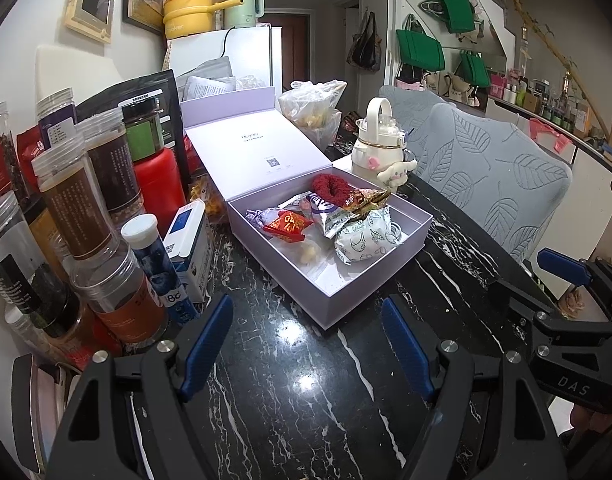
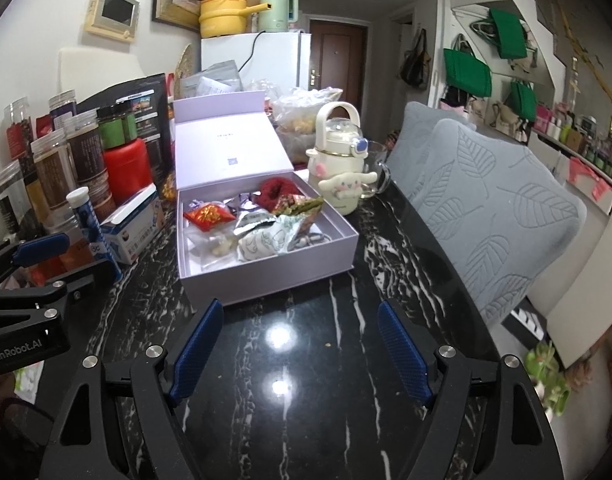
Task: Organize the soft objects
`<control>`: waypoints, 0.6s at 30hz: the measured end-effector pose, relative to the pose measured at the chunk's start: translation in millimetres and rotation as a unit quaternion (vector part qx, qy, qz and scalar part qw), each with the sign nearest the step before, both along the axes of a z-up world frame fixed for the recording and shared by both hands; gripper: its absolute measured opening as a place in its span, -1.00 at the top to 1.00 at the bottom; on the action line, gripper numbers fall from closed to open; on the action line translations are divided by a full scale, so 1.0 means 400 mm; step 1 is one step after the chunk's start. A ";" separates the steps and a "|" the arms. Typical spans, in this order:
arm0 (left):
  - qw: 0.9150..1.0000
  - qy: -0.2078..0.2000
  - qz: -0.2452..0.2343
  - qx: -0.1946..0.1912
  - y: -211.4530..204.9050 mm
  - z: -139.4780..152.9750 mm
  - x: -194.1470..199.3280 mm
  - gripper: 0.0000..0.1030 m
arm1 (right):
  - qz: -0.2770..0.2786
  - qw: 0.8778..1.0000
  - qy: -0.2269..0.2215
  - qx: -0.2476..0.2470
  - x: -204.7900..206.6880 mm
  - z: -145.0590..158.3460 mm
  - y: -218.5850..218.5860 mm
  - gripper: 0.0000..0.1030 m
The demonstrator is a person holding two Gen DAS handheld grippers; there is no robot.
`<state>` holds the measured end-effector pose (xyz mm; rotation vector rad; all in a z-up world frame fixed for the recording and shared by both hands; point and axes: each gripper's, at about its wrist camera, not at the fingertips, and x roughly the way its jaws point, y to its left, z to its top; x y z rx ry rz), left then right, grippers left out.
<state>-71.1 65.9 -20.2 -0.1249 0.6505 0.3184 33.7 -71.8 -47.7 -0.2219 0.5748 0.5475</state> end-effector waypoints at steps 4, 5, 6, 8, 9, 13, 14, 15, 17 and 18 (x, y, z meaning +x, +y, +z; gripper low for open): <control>1.000 0.001 -0.002 0.002 0.000 0.006 0.006 -0.49 | 0.000 1.000 -0.002 0.002 0.003 0.008 0.002 -0.57; 1.000 0.001 -0.003 0.003 0.000 0.007 0.007 -0.49 | 0.000 1.000 -0.002 0.004 0.004 0.009 0.002 -0.57; 1.000 0.000 -0.004 0.003 0.001 0.008 0.009 -0.49 | 0.000 1.000 -0.003 0.004 0.004 0.010 0.003 -0.58; 1.000 0.000 -0.003 0.003 0.001 0.009 0.010 -0.49 | 0.000 1.000 -0.002 0.003 0.005 0.010 0.004 -0.58; 1.000 0.000 -0.003 0.002 0.003 0.010 0.011 -0.49 | 0.001 1.000 -0.002 0.002 0.006 0.010 0.004 -0.58; 1.000 0.011 -0.005 -0.013 0.009 0.003 0.021 -0.49 | 0.002 1.000 0.000 0.002 0.010 0.008 0.007 -0.58; 1.000 0.013 -0.007 -0.016 0.009 0.002 0.024 -0.49 | 0.004 1.000 0.001 0.001 0.011 0.008 0.008 -0.58; 1.000 0.013 -0.009 -0.017 0.009 0.001 0.027 -0.49 | 0.005 1.000 0.000 0.000 0.013 0.006 0.009 -0.58; 1.000 0.016 -0.008 -0.014 0.005 0.000 0.034 -0.49 | 0.005 1.000 0.000 -0.005 0.018 0.004 0.012 -0.58; 1.000 0.017 -0.008 -0.012 0.004 -0.001 0.037 -0.49 | 0.005 1.000 0.000 -0.006 0.021 0.002 0.013 -0.58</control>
